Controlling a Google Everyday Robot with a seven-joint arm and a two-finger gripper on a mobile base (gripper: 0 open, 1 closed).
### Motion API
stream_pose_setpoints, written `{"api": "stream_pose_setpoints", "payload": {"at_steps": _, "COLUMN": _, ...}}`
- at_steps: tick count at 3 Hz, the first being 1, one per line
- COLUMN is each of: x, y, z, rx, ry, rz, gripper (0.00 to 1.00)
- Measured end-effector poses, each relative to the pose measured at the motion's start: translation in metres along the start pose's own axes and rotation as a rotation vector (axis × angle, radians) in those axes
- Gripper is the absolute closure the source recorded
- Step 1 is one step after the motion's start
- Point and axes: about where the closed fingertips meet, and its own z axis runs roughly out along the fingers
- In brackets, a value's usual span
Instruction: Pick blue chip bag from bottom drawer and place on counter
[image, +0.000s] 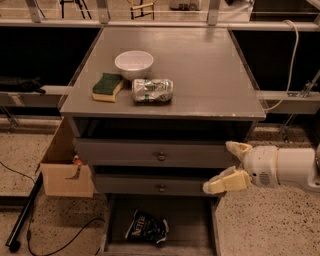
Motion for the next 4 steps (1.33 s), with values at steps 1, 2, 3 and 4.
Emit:
{"api": "stream_pose_setpoints", "payload": {"at_steps": 1, "x": 0.000, "y": 0.000, "z": 0.000, "rx": 0.000, "ry": 0.000, "rz": 0.000, "gripper": 0.00}}
{"api": "stream_pose_setpoints", "payload": {"at_steps": 2, "x": 0.030, "y": 0.003, "z": 0.008, "rx": 0.015, "ry": -0.043, "rz": 0.062, "gripper": 0.00}}
{"api": "stream_pose_setpoints", "payload": {"at_steps": 3, "x": 0.093, "y": 0.010, "z": 0.024, "rx": 0.038, "ry": 0.022, "rz": 0.153, "gripper": 0.00}}
{"api": "stream_pose_setpoints", "payload": {"at_steps": 4, "x": 0.149, "y": 0.006, "z": 0.040, "rx": 0.045, "ry": 0.116, "rz": 0.203, "gripper": 0.00}}
